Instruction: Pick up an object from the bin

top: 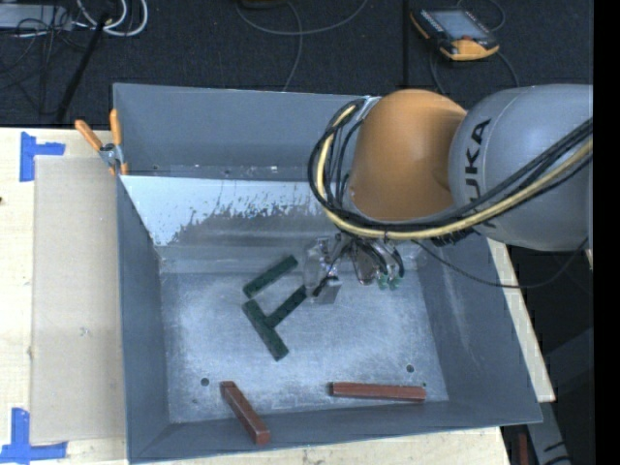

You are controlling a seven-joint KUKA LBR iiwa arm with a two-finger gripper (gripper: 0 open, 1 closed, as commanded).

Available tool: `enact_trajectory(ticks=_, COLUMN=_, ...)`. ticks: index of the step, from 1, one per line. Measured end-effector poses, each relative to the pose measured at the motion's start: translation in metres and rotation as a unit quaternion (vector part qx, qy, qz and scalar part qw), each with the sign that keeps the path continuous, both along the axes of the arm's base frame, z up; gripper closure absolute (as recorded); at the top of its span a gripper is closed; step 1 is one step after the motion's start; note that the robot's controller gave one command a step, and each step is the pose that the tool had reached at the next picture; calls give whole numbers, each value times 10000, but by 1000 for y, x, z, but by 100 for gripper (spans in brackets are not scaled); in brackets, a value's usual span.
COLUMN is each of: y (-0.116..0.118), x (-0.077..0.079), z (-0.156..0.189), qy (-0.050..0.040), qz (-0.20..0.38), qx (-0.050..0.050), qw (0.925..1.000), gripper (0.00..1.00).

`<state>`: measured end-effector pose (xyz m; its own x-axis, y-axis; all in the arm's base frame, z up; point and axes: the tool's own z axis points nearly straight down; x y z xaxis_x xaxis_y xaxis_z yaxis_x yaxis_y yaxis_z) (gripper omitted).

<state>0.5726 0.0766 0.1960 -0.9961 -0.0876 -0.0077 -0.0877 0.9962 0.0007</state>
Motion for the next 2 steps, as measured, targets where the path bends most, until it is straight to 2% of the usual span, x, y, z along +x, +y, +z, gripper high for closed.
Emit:
enact_trajectory(ticks=1, y=0, x=-1, z=-4, qy=38, qz=6, qx=-8, qw=10000, gripper=0)
enact_trajectory(ticks=2, y=-12, x=-13, z=-127, qy=74, qz=-2463, qx=-9, qw=9692, gripper=0)
